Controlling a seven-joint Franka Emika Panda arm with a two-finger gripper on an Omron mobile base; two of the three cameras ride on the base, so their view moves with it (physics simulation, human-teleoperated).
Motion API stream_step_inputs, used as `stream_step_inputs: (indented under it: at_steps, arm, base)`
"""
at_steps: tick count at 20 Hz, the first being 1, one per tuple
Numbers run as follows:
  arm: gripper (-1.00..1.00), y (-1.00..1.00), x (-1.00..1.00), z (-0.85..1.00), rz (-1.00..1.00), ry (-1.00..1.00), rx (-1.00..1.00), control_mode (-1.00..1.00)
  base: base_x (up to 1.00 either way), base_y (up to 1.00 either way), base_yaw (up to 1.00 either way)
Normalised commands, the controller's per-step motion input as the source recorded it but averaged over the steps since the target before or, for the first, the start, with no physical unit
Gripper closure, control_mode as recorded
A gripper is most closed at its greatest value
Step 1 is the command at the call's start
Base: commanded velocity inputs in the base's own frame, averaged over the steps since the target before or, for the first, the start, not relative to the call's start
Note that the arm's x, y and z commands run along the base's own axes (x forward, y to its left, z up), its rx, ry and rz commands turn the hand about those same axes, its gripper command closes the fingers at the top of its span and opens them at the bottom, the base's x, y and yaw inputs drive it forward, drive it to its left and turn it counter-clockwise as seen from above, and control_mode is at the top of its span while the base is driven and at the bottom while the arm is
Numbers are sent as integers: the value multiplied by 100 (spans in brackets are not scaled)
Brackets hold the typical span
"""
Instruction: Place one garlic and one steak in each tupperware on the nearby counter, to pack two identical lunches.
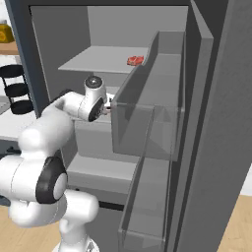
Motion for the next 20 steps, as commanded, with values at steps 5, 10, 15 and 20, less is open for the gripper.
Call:
stream_step_inputs:
  at_steps: [5, 10, 15, 20]
  arm:
    - [100, -1, -100, 42, 0, 24, -6, -100]
    - [100, -10, -100, 0, 0, 7, 0, -100]
    - [100, -4, -100, -23, 0, 4, 0, -100]
    - [100, 0, -85, -26, 0, 6, 0, -100]
  base:
    - [0, 0, 0]
    - [0, 0, 0]
    - [0, 0, 0]
    - [0, 0, 0]
